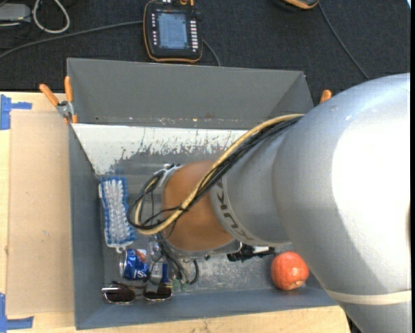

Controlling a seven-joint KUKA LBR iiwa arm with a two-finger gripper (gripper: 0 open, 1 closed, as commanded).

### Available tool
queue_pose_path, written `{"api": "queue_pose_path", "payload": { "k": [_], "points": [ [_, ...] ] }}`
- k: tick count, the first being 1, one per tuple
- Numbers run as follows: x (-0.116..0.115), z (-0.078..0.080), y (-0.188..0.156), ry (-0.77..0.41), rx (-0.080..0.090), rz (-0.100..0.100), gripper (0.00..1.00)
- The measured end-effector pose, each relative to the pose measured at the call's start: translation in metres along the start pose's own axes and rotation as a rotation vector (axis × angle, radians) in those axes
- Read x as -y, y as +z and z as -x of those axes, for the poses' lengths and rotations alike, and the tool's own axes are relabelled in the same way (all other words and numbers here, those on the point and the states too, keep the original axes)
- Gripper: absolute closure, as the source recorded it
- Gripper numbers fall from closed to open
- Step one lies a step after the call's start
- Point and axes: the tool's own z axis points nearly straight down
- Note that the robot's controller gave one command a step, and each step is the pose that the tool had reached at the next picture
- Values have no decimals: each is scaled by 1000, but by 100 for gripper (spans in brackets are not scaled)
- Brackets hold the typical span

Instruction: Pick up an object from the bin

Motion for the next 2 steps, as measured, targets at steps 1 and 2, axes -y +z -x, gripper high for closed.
{"api": "queue_pose_path", "payload": {
  "k": [1, 2],
  "points": [
    [0, 0, 0, 1, 0, 0, 100],
    [-1, 14, -69, -5, 5, 3, 100]
  ]
}}
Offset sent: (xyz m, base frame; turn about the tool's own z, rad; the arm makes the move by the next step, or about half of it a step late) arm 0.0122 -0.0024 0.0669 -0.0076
